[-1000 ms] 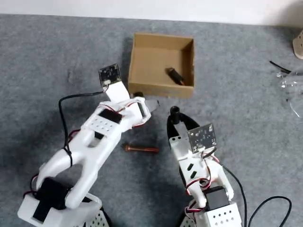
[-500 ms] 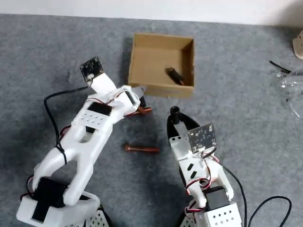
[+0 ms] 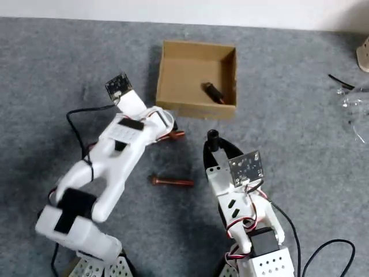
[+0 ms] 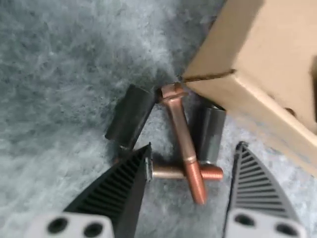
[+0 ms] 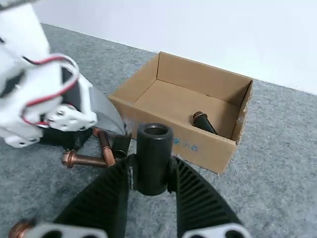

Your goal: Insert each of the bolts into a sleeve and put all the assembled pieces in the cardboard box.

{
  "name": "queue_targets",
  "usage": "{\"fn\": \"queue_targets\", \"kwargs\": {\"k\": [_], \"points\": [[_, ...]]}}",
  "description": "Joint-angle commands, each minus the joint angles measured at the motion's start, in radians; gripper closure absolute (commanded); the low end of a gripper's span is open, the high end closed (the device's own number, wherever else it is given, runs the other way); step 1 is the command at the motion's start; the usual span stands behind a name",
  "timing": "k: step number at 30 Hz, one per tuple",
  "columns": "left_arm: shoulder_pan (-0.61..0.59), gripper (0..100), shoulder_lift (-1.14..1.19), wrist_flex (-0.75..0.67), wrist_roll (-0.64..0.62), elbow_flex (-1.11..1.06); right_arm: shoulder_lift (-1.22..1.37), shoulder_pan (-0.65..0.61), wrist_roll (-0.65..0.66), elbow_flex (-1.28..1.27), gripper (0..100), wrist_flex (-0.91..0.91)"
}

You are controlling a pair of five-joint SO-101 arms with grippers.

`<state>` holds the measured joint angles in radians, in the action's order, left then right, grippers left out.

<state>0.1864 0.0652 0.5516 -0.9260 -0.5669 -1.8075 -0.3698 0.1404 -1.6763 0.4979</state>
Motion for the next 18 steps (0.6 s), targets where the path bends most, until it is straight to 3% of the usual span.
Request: {"fn": "queue_targets", "kwargs": {"k": [1,10,18], "points": [[0.021,76,0.045,-0.009,-0.021,0.084,-0.016,0.007,0.015,-0.127,98.9,-0.036],[0.004,76,0.054,0.025,-0.061,0.088,-0.013,0.007,0.015,-0.127,98.9,-0.056],[-0.022,85,0.056,0.028,-0.066,0.079,-0.015,0.007,0.015,-0.127,98.9,-0.056]]}}
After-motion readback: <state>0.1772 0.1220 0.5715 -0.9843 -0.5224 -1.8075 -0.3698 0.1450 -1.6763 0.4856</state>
